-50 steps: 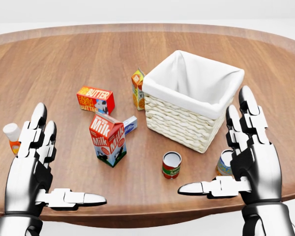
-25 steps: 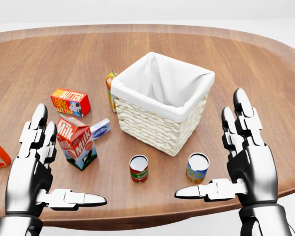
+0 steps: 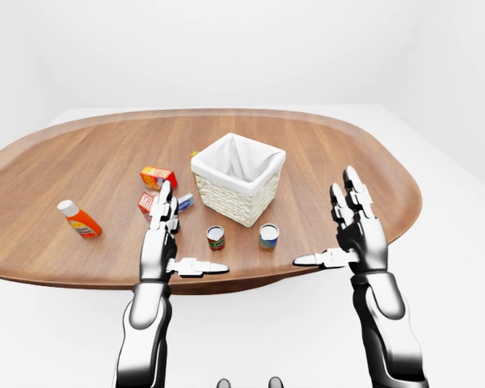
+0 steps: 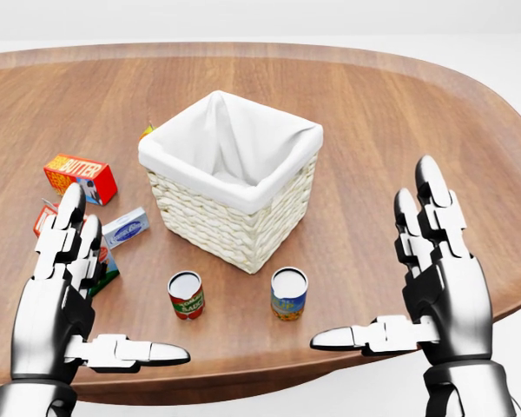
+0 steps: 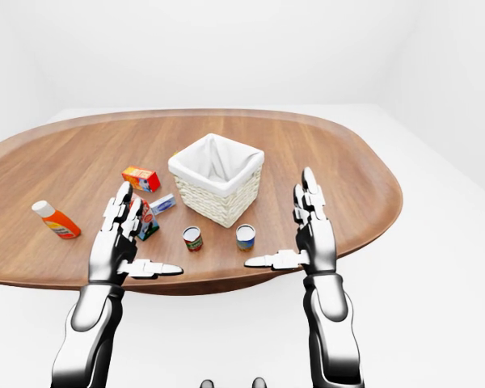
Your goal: Pick up the tomato sauce, and put it in the basket.
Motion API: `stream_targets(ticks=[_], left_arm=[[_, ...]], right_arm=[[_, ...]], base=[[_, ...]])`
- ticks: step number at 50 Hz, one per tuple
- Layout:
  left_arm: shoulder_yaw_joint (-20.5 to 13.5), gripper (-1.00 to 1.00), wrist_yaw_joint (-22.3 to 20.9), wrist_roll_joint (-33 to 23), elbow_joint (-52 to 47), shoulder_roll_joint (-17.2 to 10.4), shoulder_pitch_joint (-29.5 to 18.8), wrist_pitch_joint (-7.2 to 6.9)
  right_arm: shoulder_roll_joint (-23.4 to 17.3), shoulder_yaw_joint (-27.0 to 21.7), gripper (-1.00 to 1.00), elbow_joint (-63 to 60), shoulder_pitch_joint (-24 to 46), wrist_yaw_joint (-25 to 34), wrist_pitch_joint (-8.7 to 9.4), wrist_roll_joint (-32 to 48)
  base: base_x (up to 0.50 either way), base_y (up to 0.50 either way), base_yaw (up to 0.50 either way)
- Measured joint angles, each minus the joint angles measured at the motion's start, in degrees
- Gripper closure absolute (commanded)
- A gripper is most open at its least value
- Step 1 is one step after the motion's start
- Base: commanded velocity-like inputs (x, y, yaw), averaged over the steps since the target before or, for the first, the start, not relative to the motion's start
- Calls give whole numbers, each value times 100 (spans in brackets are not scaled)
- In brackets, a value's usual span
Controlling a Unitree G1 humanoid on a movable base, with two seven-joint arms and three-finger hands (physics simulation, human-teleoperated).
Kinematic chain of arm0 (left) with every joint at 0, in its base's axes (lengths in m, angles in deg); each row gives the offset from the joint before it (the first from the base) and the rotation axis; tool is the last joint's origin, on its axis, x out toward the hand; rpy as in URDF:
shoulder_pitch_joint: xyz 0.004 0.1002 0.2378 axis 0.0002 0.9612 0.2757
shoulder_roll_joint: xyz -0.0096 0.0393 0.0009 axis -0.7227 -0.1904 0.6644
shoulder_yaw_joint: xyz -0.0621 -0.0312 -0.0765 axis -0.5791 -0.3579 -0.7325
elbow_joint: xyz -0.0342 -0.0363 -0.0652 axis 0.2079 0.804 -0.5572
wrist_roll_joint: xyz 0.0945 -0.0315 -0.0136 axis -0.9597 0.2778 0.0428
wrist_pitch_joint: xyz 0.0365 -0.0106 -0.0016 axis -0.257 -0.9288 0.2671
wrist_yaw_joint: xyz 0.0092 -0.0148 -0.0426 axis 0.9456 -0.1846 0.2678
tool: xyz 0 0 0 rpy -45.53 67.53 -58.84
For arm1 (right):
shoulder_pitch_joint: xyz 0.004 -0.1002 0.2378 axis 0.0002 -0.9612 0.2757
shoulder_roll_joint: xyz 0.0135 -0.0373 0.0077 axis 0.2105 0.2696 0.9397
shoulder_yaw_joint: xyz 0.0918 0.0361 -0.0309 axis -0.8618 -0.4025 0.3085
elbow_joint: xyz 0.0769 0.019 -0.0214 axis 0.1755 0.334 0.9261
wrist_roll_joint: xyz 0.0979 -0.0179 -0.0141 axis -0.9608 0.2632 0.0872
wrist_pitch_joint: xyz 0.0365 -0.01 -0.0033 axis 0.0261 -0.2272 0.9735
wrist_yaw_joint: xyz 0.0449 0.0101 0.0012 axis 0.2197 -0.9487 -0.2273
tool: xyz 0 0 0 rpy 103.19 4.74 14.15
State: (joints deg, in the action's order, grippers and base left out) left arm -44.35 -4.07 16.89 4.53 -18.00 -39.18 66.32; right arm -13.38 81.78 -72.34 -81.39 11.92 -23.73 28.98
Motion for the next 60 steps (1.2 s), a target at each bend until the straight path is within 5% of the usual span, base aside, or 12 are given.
stream_targets(ticks=[26,60], left_arm=[[5,-100,-1,-7,-11,-3,15,0],[-20,-100,-66,-481,-213,-54,123,0]], right_arm=[[3,-36,-100,-128,-35,41,0,-161],[3,-13,-100,-73,-21,38,0,-83]], base=[[50,0,0],[0,0,0]])
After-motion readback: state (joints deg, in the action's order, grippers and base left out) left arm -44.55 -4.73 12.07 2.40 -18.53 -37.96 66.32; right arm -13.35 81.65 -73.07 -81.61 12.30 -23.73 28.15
